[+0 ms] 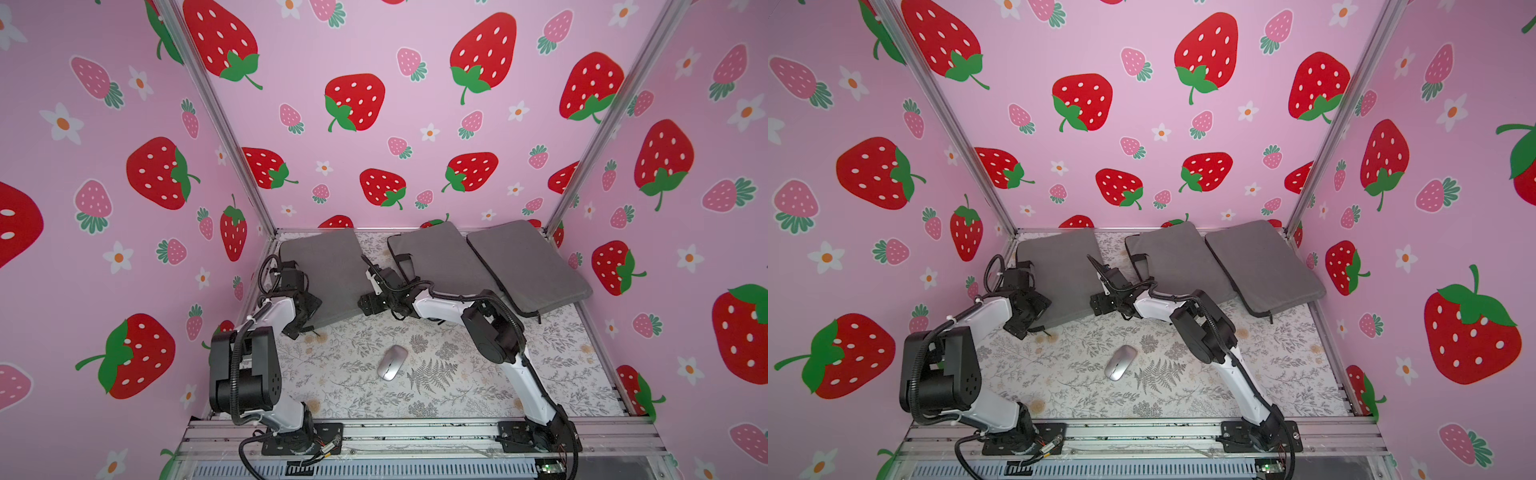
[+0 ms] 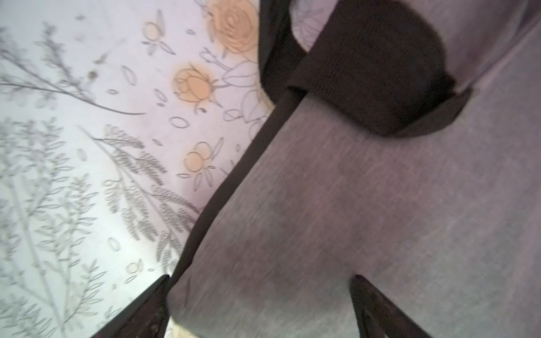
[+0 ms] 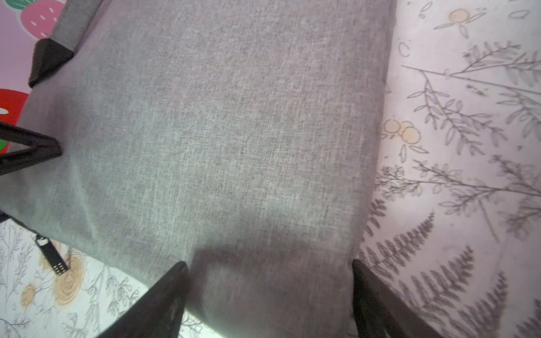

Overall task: Put the mouse into the laptop bag
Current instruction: Adjust the zippered laptop bag at the corner of the board, then move the zippered laptop bag to the center of the board.

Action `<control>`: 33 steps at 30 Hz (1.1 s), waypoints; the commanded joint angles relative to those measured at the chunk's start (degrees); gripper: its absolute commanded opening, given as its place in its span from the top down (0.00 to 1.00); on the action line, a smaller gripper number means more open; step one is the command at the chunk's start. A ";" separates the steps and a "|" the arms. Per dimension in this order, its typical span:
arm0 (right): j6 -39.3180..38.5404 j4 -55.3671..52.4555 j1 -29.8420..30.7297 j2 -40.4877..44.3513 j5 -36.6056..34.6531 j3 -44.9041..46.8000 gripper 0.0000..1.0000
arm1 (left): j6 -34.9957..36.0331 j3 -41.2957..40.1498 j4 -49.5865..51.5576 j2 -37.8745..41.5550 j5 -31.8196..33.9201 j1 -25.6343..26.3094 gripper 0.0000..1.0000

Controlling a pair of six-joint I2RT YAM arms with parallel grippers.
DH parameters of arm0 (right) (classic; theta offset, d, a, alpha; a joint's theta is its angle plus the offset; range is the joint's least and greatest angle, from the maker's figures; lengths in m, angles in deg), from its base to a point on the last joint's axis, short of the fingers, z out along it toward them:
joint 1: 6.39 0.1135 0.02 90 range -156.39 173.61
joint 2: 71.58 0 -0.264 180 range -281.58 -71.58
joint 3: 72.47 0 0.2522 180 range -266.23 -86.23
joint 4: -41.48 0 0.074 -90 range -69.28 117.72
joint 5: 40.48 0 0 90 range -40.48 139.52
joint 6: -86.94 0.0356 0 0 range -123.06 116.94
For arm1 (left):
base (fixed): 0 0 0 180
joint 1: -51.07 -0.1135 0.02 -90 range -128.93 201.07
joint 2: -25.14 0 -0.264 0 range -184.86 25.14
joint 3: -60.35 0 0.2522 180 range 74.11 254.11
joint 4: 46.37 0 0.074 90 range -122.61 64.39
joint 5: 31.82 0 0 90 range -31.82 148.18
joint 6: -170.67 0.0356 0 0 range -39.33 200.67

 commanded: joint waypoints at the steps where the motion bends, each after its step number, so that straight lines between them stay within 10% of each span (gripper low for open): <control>1: 0.62 -4.89 3.03 -2.41 2.75 -0.42 0.16 | 0.11 1.77 7.39 1.34 2.68 -1.55 0.03; 17: -0.57 -3.73 6.45 4.41 -1.32 3.78 0.15 | 2.45 8.62 19.96 10.50 4.95 -2.77 0.04; 26: -6.76 -2.52 4.93 32.10 -13.22 22.49 0.10 | 2.04 2.84 5.78 23.61 2.08 19.73 0.04; 33: -4.72 -2.58 -5.75 54.63 -21.95 43.14 0.06 | -4.46 5.20 -8.99 9.44 -2.13 36.90 0.03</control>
